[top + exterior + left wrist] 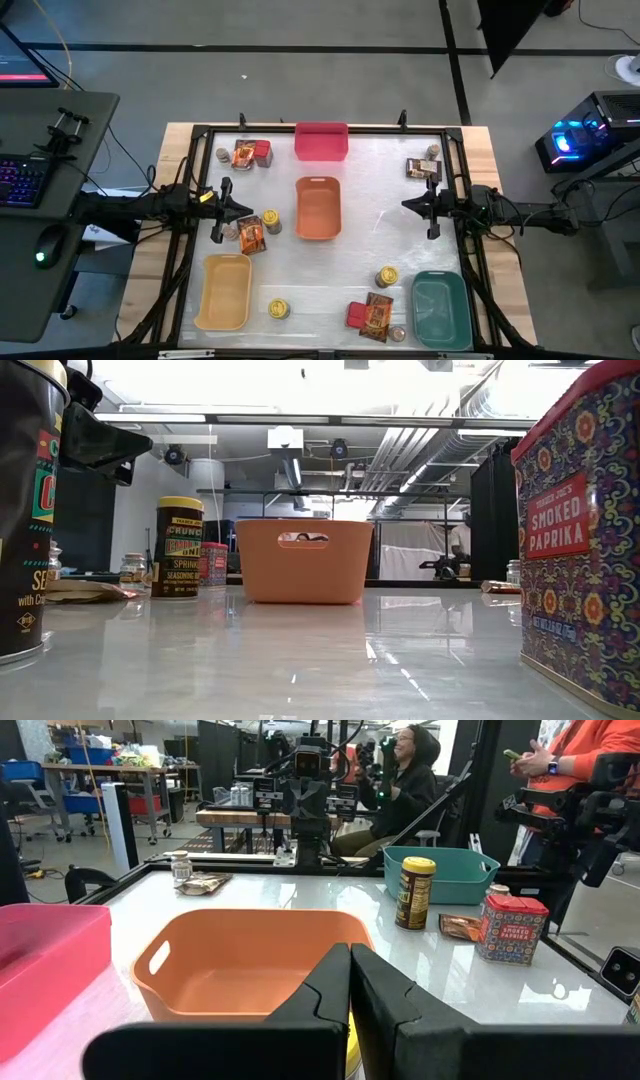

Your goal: Sort spices by type

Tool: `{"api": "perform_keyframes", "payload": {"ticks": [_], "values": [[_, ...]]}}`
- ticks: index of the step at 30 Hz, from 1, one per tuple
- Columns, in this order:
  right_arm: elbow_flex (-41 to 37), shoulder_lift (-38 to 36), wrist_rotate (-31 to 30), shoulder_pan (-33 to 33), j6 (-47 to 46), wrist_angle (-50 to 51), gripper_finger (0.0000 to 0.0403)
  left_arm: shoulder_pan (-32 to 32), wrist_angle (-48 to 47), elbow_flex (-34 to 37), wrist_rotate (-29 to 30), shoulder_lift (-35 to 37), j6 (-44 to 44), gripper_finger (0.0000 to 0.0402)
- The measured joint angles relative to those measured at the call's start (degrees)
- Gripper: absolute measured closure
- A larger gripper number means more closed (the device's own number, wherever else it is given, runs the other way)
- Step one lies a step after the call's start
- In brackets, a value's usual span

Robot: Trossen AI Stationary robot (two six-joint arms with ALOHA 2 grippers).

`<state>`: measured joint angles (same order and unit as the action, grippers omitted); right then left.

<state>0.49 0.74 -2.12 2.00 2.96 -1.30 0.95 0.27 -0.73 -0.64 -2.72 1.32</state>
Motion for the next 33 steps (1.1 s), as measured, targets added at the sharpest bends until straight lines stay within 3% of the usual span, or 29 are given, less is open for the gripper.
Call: {"api": "perform_keyframes", "payload": {"ticks": [16,18,21,26,28,29,33], "values": [[0.0,0.0,0.0,0.0,-0.2,0.0,0.0400,0.0,0.0,0.0,0.0,0.0,0.0,0.0401],[0.0,0.0,0.2,-0.1,-5.3,-0.6,0.0400,0.0,0.0,0.0,0.0,0.0,0.0,0.0401],[0.0,0.0,-0.1,-0.1,-20.4,-7.9,0.0400,0.0,0.0,0.0,0.0,0.0,0.0,0.0401],[0.0,-0.1,-14.0,-0.1,-46.6,-28.2,0.0400,0.0,0.0,0.0,0.0,0.0,0.0,0.0401],[0.0,0.1,-22.3,0.1,-47.4,-32.4,0.0400,0.0,0.0,0.0,0.0,0.0,0.0,0.0401],[0.1,0.2,-23.4,0.4,-46.5,-34.1,0.0400,0.0,0.0,0.0,0.0,0.0,0.0,0.0401],[5.1,3.3,-16.4,0.7,-45.3,-34.6,0.0399,0.0,0.0,0.0,0.0,0.0,0.0,0.0401]]}}
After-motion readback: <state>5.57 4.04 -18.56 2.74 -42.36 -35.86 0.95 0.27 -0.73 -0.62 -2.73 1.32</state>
